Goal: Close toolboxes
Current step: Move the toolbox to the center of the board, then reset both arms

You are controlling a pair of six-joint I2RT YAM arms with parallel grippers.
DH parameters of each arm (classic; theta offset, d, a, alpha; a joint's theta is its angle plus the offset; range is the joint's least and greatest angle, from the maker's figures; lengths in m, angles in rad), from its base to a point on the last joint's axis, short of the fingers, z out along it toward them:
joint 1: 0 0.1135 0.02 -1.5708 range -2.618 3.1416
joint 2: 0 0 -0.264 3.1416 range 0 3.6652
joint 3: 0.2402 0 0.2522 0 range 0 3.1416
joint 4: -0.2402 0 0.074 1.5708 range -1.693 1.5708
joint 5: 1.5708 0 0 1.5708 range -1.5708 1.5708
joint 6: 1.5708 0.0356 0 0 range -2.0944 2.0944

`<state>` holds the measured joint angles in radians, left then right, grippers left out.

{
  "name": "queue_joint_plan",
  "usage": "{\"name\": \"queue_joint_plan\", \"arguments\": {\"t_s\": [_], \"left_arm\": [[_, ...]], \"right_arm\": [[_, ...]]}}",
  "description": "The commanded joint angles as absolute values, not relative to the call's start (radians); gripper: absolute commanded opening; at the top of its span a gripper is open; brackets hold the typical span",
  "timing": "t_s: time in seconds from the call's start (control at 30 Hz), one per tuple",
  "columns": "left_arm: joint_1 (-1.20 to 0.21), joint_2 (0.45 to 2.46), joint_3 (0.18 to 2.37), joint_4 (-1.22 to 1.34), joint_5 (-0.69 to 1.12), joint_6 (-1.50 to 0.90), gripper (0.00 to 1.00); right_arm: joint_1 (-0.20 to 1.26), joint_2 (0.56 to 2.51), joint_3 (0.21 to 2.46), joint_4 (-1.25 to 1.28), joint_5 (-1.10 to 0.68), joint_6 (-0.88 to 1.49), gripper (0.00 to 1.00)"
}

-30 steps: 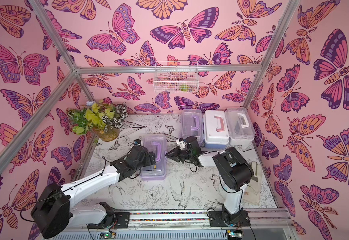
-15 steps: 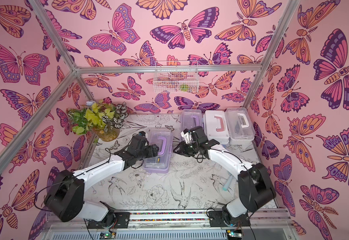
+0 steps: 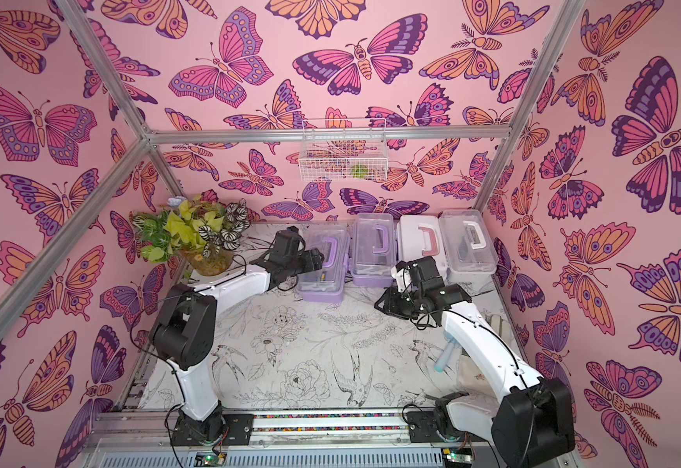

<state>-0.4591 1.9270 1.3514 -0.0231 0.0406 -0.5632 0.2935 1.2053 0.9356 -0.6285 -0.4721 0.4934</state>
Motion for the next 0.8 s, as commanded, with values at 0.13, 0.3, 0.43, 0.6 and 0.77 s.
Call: {"name": "queue_joint_plan", "arguments": {"t_s": [0.13, 0.3, 0.43, 0.6, 0.77], "left_arm": [[-0.476, 2.13, 1.489, -0.114, 0.06, -0.644, 0.79], [-0.499, 2.189, 1.568, -0.114, 0.097, -0.613, 0.85], [-0.517, 2.137, 1.536, -0.115, 0.063, -0.561, 0.99], [-0.49, 1.982, 1.475, -0.129, -0.026, -0.479, 0.99], [-0.453, 1.707, 1.379, -0.136, -0.164, -0.282, 0.99]], "right_arm": [[0.27, 1.159, 0.915, -0.68, -0.475, 0.464, 0.35], [0.253, 1.157, 0.902, -0.674, -0.441, 0.435, 0.36], [0.224, 1.156, 0.887, -0.647, -0.388, 0.416, 0.39], [0.186, 1.165, 0.897, -0.652, -0.281, 0.359, 0.65], [0.161, 1.092, 0.826, -0.521, -0.054, 0.304, 0.99]]}}
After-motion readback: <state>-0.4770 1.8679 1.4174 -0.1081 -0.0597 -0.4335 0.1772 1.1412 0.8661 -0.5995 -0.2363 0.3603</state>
